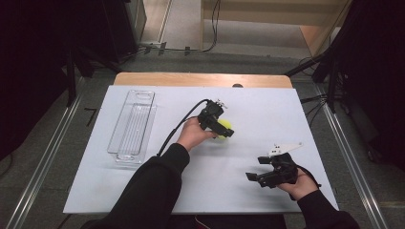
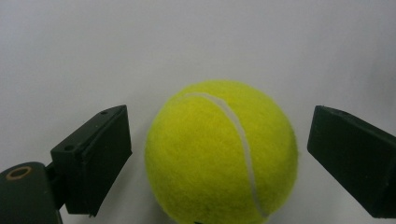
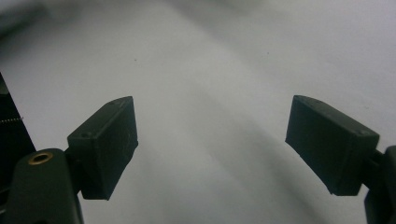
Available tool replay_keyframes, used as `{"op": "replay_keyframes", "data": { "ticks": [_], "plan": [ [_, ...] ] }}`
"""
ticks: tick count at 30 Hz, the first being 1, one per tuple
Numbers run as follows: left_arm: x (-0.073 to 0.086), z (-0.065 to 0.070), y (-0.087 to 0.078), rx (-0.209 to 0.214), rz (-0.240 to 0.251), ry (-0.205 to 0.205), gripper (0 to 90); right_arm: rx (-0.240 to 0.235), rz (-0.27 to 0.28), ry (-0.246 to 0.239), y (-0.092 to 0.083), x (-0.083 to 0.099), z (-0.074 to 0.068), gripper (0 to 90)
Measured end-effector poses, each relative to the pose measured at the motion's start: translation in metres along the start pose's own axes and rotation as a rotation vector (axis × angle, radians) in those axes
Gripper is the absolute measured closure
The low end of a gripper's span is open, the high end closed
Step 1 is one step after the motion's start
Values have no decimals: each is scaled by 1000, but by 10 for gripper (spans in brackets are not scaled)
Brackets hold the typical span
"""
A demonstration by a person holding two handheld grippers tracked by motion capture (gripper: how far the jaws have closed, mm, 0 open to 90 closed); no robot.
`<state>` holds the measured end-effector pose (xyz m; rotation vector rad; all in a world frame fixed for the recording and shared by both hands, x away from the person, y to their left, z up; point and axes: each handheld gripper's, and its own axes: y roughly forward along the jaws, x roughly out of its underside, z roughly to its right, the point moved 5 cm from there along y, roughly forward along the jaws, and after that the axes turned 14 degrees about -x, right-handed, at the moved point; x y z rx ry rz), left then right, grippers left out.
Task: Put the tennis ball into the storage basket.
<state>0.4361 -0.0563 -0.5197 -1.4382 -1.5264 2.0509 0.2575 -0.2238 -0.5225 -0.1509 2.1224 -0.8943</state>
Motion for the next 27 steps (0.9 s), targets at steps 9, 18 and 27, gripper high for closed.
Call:
{"op": "replay_keyframes", "data": {
  "ticks": [9, 18, 27],
  "plan": [
    [5, 4, 9, -24, -35, 32, 79, 0, 0, -5, -1, 0, 0, 147],
    [9, 6, 12, -54, -43, 72, 197, -1, 4, -6, -1, 0, -1, 147],
    [10, 6, 12, -64, -30, 90, 264, 5, 7, -10, -2, 0, -1, 147]
  ]
}}
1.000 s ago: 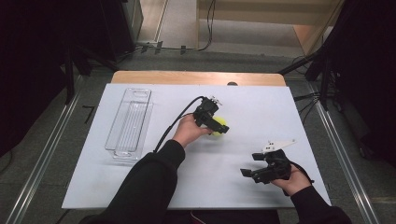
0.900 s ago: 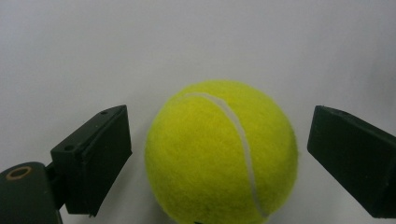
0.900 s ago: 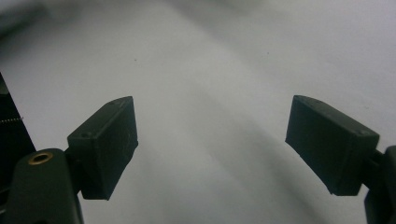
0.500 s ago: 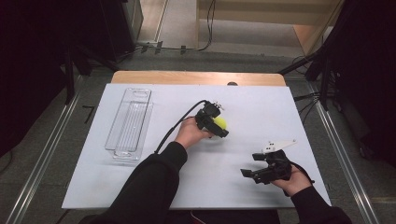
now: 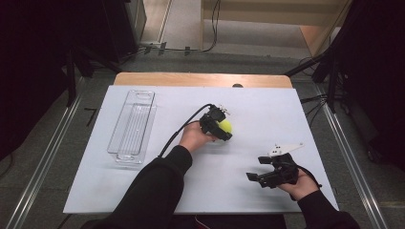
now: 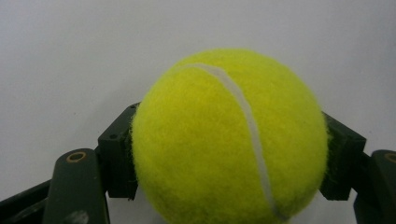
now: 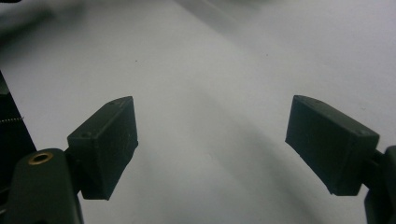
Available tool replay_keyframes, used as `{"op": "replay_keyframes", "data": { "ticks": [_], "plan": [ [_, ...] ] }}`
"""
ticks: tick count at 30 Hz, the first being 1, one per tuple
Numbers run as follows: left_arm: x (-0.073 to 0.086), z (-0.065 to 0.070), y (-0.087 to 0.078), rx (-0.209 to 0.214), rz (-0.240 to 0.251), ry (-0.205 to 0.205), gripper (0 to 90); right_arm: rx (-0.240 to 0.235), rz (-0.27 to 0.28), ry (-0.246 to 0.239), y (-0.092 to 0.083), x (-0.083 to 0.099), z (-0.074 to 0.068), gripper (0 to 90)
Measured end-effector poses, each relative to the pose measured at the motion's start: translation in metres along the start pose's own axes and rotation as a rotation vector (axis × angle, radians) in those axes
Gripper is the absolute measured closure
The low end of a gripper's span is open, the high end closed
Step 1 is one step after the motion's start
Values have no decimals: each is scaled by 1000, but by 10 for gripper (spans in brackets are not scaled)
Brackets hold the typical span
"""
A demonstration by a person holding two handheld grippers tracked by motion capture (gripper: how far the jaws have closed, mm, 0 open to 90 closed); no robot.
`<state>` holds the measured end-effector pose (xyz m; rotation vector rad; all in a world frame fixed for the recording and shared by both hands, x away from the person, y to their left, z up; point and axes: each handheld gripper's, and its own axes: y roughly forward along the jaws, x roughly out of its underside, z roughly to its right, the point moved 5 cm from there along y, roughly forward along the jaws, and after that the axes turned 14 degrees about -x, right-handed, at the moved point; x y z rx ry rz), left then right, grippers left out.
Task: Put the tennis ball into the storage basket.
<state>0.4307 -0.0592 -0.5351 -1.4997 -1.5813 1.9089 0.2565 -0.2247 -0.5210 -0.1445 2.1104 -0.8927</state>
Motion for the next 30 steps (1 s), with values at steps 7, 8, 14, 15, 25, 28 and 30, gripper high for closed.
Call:
{"op": "replay_keyframes", "data": {
  "ticks": [7, 8, 14, 15, 25, 28, 30],
  "plan": [
    [0, 0, -2, -7, -5, -4, 266, 1, -1, -1, 0, 0, 0, 148],
    [-1, 0, -4, -4, -4, -4, 266, 1, -2, 1, 0, 0, 0, 148],
    [-3, -2, -13, 12, -8, -24, 266, -1, -3, -3, 0, 1, 0, 148],
    [-3, -2, -15, 12, -8, -24, 266, -1, -3, -2, 0, 1, 0, 147],
    [0, 2, -33, 61, -13, -41, 266, 2, -6, -2, -1, 1, 1, 147],
    [0, 3, -38, 66, -11, -45, 266, 2, -7, -2, -1, 1, 1, 148],
    [0, 3, -41, 68, -7, -47, 266, 2, -5, -1, -1, 1, 1, 148]
  ]
}}
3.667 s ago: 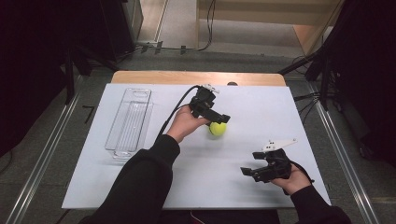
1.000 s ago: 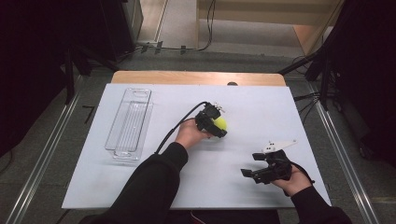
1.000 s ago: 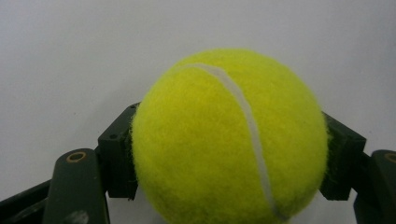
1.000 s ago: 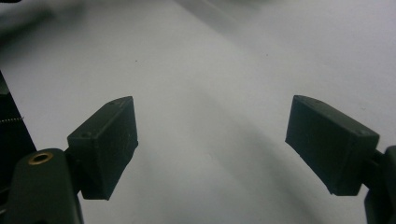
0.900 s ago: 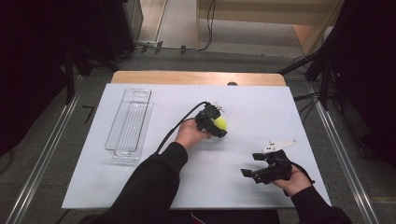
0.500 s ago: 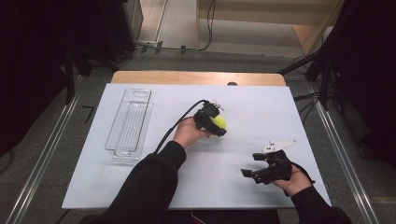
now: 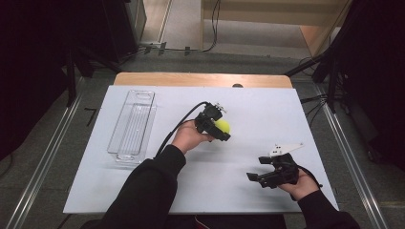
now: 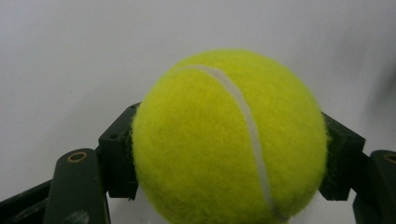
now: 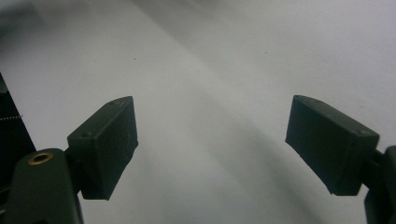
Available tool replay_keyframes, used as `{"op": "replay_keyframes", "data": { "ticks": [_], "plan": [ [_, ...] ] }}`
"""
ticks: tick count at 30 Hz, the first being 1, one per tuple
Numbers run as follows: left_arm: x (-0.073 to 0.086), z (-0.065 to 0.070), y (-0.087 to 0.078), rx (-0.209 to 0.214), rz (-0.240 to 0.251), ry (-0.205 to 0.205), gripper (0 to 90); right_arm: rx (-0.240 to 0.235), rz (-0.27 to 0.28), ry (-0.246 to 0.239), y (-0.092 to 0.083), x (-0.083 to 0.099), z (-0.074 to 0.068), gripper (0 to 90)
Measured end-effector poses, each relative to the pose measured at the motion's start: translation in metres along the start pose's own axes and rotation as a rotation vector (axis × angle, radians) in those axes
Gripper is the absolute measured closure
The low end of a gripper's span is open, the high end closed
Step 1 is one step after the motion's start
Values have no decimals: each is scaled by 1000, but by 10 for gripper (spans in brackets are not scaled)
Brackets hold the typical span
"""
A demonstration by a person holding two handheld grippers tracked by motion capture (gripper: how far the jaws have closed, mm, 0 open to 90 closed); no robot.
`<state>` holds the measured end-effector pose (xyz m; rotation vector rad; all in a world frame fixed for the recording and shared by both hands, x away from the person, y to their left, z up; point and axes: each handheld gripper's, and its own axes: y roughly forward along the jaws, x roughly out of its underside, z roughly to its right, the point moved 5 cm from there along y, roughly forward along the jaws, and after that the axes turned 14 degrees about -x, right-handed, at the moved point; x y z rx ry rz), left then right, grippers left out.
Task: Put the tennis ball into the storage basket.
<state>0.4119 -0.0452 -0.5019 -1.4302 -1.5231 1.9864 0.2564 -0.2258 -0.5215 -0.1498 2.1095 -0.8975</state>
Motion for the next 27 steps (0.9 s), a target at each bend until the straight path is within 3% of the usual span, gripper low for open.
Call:
{"op": "replay_keyframes", "data": {
  "ticks": [27],
  "plan": [
    [-2, -4, -37, 40, 12, -10, 266, -2, 1, 2, -1, 0, -1, 147]
  ]
}}
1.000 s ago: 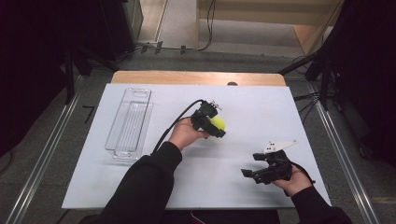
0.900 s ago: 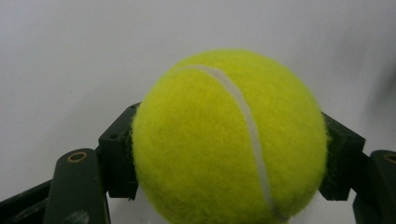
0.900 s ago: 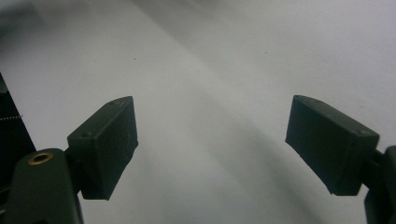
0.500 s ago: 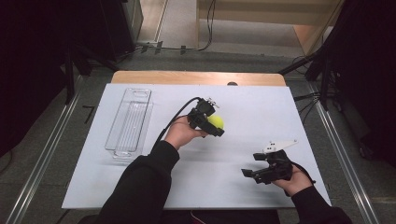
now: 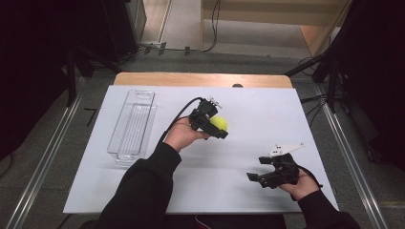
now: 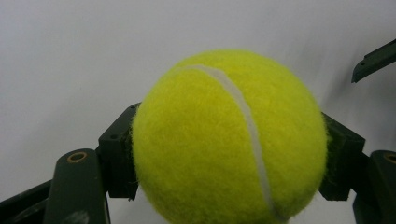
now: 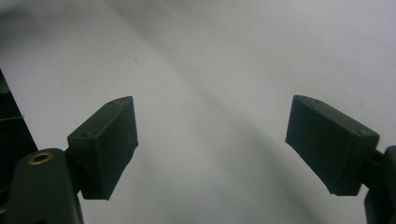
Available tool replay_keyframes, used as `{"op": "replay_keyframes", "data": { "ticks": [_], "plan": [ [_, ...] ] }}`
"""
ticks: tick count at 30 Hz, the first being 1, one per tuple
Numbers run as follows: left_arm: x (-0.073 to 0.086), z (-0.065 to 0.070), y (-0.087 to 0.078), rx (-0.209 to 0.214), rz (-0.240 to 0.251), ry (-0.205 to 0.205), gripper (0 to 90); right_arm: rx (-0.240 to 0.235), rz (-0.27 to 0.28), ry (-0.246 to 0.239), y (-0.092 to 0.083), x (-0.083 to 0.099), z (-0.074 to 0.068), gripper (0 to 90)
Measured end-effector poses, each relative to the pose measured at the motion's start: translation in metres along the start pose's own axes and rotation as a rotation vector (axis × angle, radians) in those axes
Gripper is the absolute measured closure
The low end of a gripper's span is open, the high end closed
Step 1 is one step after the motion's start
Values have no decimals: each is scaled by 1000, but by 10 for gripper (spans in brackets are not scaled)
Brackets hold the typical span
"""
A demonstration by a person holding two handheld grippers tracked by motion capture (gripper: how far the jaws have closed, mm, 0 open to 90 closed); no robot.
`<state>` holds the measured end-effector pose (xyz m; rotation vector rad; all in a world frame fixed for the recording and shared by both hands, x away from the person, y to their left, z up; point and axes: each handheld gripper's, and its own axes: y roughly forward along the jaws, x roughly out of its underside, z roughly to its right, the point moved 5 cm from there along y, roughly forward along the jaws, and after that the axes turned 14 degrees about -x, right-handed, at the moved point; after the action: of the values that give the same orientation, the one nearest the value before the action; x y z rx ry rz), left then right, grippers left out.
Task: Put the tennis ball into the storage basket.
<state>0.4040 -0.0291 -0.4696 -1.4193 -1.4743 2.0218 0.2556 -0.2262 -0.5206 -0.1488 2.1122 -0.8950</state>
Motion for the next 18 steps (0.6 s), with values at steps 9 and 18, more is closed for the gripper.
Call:
{"op": "replay_keyframes", "data": {
  "ticks": [9, 18],
  "plan": [
    [-2, -5, -15, 13, 0, -27, 266, -3, 1, -1, 0, 0, 0, 148],
    [-1, -11, -26, 2, 5, -30, 266, 1, 4, 2, -1, 0, -1, 148]
  ]
}}
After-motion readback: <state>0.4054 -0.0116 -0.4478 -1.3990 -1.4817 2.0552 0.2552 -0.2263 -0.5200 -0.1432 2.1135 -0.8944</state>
